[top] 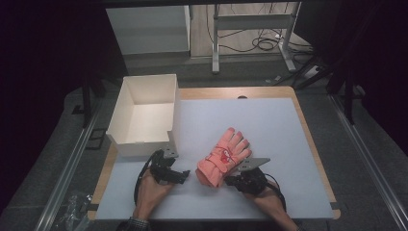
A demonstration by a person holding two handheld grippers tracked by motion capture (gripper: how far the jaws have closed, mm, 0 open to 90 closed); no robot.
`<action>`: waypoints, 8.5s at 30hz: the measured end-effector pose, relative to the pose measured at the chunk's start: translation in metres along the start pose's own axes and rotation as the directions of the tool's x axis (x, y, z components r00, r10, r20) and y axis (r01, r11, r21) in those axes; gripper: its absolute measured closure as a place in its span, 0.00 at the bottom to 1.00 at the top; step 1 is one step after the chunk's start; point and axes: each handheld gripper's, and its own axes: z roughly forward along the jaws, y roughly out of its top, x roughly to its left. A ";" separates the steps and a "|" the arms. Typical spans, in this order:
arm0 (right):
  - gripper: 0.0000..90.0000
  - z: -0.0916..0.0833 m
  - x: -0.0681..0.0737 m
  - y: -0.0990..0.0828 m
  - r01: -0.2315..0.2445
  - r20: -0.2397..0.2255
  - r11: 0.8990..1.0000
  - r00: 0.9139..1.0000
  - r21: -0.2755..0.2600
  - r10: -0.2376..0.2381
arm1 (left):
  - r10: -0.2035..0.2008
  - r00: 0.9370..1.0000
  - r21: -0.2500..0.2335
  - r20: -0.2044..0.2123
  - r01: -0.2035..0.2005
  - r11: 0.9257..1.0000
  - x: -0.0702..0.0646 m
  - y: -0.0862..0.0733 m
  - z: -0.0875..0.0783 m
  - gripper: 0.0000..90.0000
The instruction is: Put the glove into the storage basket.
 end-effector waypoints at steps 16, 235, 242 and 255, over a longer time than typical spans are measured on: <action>0.85 -0.019 -0.018 -0.008 -0.015 0.120 1.000 0.993 -0.005 0.015 | 0.013 1.000 -0.046 0.009 -0.013 0.999 0.001 -0.006 0.001 0.04; 0.28 -0.067 -0.086 -0.041 -0.135 0.435 0.990 0.890 -0.034 0.136 | -0.336 0.900 0.142 -0.276 0.384 0.912 0.152 0.136 -0.015 0.40; 0.28 -0.067 -0.086 -0.041 -0.135 0.435 0.990 0.890 -0.034 0.136 | -0.314 0.903 0.224 -0.293 0.384 0.896 0.150 0.138 0.006 0.40; 0.28 -0.067 -0.086 -0.041 -0.134 0.435 0.990 0.890 -0.034 0.136 | -0.332 0.894 0.302 -0.301 0.419 0.856 0.154 0.141 0.030 0.38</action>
